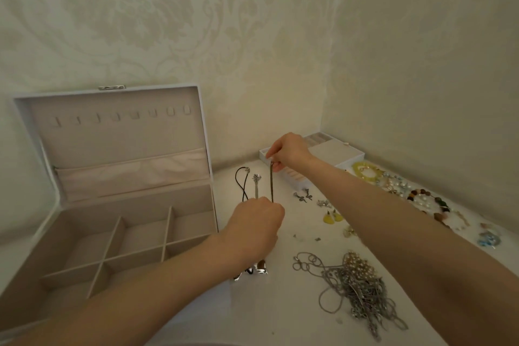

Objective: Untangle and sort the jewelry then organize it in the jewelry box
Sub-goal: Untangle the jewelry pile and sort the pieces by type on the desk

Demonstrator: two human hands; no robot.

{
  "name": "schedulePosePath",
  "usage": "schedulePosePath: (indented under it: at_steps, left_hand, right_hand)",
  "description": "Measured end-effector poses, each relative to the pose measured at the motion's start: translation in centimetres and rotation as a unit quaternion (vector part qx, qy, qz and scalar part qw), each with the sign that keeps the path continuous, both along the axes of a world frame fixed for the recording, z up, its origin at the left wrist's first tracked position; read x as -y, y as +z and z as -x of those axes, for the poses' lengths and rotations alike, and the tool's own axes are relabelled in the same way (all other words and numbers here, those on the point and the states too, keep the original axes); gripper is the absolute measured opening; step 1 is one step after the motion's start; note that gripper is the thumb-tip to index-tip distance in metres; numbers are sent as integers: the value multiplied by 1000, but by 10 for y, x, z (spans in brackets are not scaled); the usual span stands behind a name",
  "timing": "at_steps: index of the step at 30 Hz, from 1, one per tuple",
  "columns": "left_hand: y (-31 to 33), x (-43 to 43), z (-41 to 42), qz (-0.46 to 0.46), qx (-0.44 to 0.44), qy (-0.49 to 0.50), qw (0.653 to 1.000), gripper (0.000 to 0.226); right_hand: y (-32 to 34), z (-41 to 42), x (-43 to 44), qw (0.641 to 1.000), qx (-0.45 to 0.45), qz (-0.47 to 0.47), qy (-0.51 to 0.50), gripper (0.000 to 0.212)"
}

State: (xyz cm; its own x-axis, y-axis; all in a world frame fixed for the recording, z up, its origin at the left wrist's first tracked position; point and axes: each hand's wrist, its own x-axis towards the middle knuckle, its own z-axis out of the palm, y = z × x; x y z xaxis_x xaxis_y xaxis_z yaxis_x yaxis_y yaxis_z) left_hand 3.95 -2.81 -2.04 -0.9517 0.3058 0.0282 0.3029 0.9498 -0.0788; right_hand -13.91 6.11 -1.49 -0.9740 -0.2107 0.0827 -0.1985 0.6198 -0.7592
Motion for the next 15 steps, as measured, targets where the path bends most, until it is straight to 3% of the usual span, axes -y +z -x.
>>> schedulePosePath:
  at_steps: [7, 15]
  left_hand:
    - [-5, -2, 3, 51, 27, -29, 998, 10]
    - [-10, -1, 8, 45, 27, -34, 998, 18]
  right_hand:
    - [-31, 5, 18, 963, -149, -198, 103, 25]
    - [-42, 10, 28, 955, -166, -222, 103, 20]
